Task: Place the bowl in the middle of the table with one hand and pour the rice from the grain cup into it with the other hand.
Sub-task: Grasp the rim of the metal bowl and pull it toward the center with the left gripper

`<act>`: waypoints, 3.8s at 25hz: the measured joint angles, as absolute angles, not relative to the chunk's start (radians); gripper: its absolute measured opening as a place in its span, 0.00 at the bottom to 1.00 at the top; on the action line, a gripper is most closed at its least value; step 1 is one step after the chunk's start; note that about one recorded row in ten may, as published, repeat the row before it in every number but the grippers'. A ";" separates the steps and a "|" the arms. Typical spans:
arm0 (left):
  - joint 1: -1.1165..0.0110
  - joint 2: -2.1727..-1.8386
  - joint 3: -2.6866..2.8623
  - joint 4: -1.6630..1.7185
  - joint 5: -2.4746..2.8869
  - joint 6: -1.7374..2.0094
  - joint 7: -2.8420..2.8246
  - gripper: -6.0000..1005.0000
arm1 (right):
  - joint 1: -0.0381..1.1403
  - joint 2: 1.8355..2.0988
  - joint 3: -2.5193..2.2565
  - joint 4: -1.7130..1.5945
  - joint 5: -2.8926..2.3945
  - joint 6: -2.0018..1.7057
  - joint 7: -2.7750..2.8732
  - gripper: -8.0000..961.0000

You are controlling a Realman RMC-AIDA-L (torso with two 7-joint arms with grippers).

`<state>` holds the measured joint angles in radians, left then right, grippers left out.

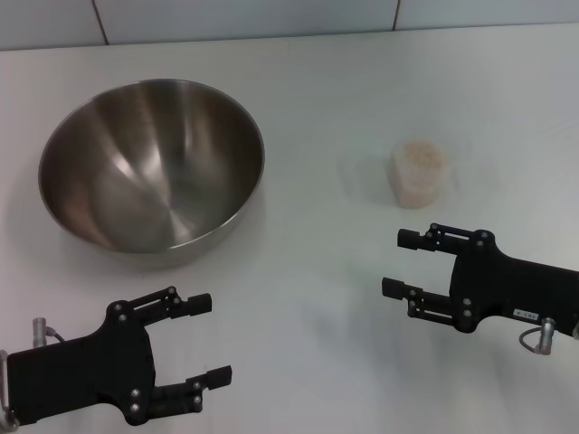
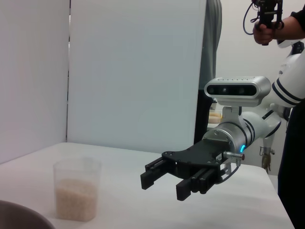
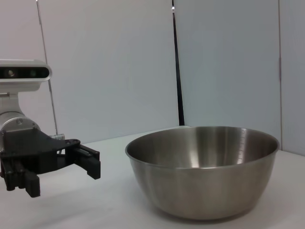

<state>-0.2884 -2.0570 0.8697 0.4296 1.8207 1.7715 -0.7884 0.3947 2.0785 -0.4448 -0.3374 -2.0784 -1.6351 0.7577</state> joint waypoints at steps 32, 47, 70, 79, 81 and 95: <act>-0.288 -2.060 0.818 0.431 1.797 1.814 -0.783 0.78 | 0.394 2.078 -0.445 -0.336 -2.079 -1.635 0.758 0.69; -0.350 -2.067 0.370 0.352 1.472 1.686 -0.773 0.78 | 0.396 2.079 -0.445 -0.334 -2.074 -1.641 0.749 0.69; -0.438 -2.068 0.607 0.581 1.479 1.276 -1.180 0.77 | 0.416 2.082 -0.443 -0.310 -2.071 -1.635 0.721 0.69; -0.415 -2.065 0.876 0.930 1.809 1.070 -1.677 0.77 | 0.416 2.082 -0.435 -0.310 -2.071 -1.635 0.720 0.69; -0.424 -2.065 0.879 0.957 1.883 1.070 -1.740 0.77 | 0.416 2.082 -0.434 -0.310 -2.071 -1.635 0.719 0.69; -0.530 -2.065 0.886 1.070 2.384 1.200 -2.055 0.77 | 0.417 2.082 -0.434 -0.310 -2.071 -1.632 0.719 0.69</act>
